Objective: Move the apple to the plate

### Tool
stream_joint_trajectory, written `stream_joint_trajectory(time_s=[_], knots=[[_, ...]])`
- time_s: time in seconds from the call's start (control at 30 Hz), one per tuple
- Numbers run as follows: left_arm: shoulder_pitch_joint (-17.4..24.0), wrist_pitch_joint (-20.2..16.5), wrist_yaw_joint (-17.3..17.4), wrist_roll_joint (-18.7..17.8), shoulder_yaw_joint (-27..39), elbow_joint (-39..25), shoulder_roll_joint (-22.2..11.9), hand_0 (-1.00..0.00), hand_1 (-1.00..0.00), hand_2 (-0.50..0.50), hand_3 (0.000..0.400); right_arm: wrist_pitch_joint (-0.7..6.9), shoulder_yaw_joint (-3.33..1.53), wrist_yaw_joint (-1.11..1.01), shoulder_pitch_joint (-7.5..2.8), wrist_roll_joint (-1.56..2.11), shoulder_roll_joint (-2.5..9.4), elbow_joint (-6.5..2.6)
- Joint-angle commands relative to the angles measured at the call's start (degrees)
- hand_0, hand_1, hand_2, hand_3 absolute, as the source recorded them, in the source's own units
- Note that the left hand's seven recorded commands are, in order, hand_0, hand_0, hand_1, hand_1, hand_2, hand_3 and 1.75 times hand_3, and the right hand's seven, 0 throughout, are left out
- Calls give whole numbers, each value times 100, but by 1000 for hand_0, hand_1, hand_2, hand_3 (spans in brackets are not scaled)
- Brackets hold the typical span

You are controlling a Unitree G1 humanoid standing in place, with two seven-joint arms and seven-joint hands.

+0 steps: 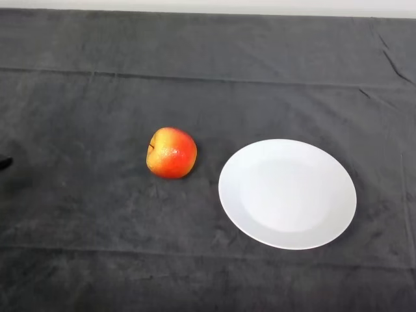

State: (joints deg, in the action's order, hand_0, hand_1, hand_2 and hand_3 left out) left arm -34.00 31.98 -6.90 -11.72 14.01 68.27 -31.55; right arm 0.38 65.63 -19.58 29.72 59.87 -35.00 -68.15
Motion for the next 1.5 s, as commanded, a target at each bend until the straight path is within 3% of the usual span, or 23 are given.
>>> stream_joint_trajectory(time_s=[0.03, 0.47, 1.5], knots=[[-373, 172, 72, 151, -90, -27, -43, 0, 0, 0, 0, 16, 28, 23, -85, 58, -157, 80], [-662, 246, 229, 412, -263, -2, 115, 0, 0, 0, 0, 16, 29, 22, -85, 59, -157, 78], [-870, 476, 378, 1171, -1058, -573, 1088, 0, 0, 0, 0, 16, 26, 26, -87, 58, -153, 87]])
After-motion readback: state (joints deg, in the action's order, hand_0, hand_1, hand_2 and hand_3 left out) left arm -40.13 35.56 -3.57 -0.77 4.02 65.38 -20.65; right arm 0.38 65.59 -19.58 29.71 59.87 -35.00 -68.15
